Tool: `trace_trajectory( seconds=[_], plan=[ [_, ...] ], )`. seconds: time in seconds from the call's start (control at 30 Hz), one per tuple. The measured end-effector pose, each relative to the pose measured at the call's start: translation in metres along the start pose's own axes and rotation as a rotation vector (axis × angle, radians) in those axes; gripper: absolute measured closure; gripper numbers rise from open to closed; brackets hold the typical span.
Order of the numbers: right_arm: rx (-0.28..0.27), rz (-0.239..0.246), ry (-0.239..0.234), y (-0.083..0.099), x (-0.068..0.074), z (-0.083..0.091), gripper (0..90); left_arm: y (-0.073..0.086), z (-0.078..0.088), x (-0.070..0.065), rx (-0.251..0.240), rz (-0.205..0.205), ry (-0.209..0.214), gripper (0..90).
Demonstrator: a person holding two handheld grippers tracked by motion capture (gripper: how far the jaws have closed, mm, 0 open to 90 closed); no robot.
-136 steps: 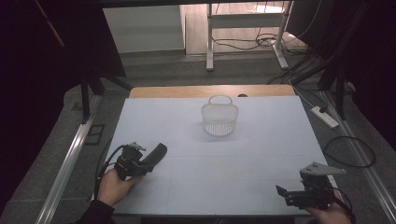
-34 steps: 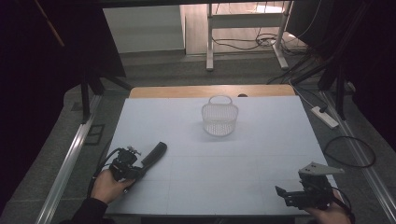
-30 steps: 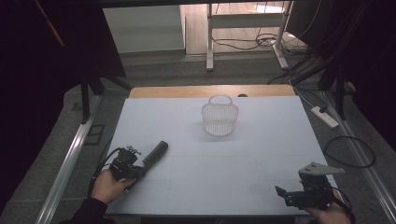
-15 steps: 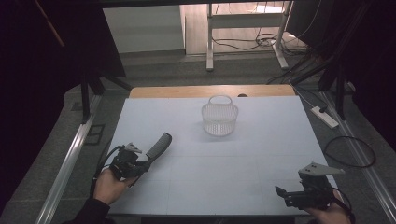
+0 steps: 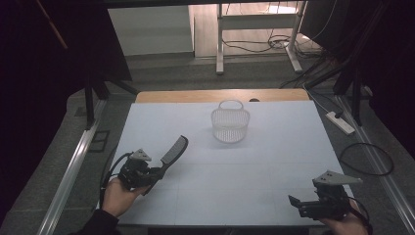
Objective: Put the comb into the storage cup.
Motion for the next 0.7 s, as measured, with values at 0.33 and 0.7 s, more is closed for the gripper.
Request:
trace_trajectory(
  seconds=[0.33,0.7],
  plan=[
    [-0.004,0.024,-0.018,-0.001,0.002,0.0,1.8,-0.006,0.004,-0.012,-0.058,-0.018,0.021,72.9],
    [-0.08,0.062,-0.049,-0.007,0.005,0.0,0.0,-0.011,0.004,-0.022,-0.091,-0.031,0.061,72.9]
  ],
)
Point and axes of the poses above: each handheld gripper's, and its own axes: z roughly backward along the jaws, y roughly out of its underside, x roughly to its left, the point moved 3 cm from there along -z, roughly forward along the jaws, and after that the axes turned 7 degrees about -y, right-handed, at the moved point
